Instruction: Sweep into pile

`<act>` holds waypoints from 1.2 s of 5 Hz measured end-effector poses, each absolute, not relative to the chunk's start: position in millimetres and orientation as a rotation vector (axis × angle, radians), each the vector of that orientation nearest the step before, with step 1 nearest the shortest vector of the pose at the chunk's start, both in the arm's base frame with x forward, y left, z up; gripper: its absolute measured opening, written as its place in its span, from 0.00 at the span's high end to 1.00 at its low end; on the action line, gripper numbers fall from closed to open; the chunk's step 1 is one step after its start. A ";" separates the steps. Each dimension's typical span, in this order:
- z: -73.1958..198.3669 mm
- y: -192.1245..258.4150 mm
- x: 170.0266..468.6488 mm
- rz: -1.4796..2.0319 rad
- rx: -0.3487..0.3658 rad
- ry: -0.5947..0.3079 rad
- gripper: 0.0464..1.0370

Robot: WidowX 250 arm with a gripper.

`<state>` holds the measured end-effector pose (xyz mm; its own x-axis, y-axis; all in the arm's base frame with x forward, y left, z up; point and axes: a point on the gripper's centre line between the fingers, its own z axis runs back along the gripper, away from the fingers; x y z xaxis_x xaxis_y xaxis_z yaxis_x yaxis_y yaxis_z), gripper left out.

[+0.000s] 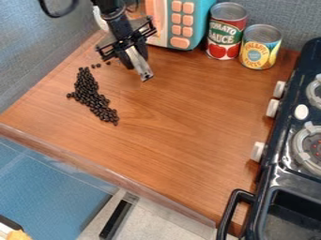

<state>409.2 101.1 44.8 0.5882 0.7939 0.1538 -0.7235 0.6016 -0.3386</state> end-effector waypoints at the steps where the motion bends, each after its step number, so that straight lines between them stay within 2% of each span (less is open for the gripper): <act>1: 36.2 95.7 417.0 0.889 -0.241 -0.294 0.66; 2: 26.9 92.5 423.6 0.898 -0.230 -0.283 0.66; 4: 24.6 94.9 428.5 0.920 -0.213 -0.294 0.66; 6: 15.7 103.5 416.9 0.949 -0.197 -0.295 0.66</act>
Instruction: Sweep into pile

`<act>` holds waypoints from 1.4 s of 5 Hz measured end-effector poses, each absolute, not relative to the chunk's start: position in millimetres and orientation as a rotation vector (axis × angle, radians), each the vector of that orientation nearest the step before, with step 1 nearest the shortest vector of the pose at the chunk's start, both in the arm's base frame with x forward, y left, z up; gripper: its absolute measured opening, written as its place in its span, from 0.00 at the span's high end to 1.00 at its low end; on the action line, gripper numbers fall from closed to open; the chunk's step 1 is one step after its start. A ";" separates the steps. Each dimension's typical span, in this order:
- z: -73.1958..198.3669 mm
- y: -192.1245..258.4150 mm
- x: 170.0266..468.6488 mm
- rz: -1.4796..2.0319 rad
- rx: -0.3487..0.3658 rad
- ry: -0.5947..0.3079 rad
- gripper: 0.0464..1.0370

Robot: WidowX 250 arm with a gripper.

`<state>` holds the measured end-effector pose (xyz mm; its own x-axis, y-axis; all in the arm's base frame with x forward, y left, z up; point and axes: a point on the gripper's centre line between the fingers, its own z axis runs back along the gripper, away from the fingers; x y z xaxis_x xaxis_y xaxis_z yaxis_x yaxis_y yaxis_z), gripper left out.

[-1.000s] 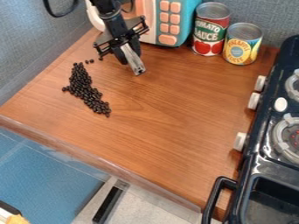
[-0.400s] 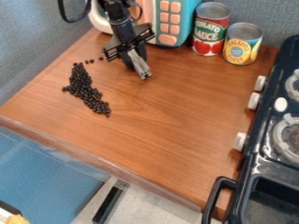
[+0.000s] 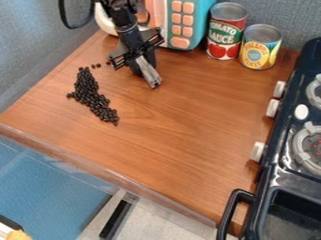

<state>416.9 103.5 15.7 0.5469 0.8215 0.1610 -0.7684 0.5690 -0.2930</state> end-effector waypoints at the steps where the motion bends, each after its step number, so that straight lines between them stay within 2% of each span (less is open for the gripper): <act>1: 14.8 115.7 402.7 0.976 -0.175 -0.295 0.66; 4: 13.9 140.1 374.3 1.028 -0.167 -0.293 0.66; 7: 11.9 156.1 352.5 1.080 -0.125 -0.310 0.66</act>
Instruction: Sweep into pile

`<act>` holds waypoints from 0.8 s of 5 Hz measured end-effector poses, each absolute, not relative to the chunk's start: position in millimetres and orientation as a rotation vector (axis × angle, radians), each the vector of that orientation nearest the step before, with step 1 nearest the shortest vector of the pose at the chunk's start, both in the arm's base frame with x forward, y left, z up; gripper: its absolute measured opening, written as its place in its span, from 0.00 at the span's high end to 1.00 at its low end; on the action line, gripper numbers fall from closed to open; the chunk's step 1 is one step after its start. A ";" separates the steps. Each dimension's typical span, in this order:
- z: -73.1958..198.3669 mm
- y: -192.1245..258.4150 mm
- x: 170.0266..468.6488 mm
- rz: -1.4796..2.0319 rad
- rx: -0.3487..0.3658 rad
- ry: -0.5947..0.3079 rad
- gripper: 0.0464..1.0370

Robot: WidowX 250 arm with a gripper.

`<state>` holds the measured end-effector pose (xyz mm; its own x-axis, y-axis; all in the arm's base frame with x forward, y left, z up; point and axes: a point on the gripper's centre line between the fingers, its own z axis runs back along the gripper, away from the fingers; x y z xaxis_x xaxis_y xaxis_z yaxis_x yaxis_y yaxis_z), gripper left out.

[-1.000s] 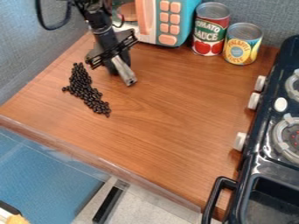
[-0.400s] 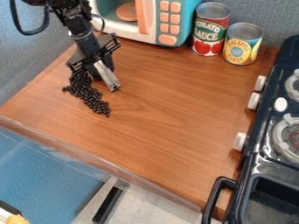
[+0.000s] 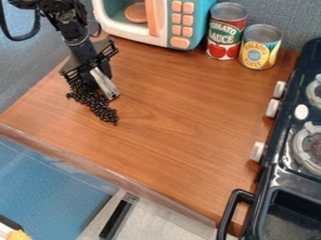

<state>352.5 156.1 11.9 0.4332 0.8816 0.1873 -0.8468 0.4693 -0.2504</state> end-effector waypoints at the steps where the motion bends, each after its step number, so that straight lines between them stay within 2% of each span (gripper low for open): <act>1: 11.3 158.0 348.0 1.098 -0.117 -0.308 0.66; 3: 15.5 157.2 342.0 1.127 -0.134 -0.288 0.66; 4: 34.7 143.0 350.5 1.092 -0.190 -0.299 0.66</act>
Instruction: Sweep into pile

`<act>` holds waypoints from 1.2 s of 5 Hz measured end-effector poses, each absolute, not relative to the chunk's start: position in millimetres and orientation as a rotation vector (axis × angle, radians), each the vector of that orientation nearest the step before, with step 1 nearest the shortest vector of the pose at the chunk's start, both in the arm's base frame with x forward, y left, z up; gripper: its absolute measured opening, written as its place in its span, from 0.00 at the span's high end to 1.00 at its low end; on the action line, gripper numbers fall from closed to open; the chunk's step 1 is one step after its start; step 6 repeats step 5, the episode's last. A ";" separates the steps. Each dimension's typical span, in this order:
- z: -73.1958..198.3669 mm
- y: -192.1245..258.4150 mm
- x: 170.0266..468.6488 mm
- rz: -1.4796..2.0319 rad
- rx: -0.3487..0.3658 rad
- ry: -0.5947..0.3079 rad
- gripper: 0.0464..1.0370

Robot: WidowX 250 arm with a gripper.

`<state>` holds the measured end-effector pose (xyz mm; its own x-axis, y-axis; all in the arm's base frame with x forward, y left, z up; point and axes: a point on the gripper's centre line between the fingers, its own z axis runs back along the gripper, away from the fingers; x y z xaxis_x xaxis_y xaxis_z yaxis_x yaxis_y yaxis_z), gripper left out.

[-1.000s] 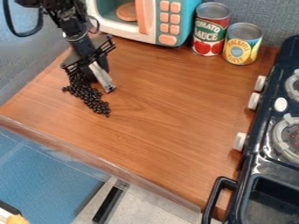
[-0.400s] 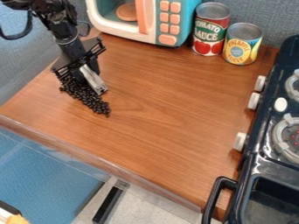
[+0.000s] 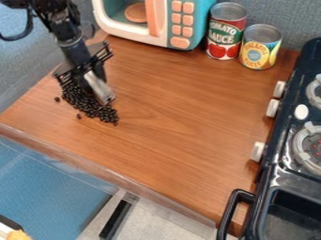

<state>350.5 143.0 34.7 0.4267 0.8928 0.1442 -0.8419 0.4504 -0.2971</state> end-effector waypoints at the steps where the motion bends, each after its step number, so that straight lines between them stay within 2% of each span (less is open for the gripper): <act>1: 51.1 118.6 370.3 1.024 -0.239 -0.324 0.66; 2: 53.0 97.2 380.3 0.936 -0.230 -0.339 0.66; 3: 53.1 64.5 391.7 0.757 -0.137 -0.382 0.66; 4: 48.9 32.8 393.0 0.616 -0.099 -0.385 0.66; 5: 29.4 10.1 385.5 0.540 -0.075 -0.297 0.66; 6: 29.4 10.1 385.5 0.540 -0.075 -0.297 0.66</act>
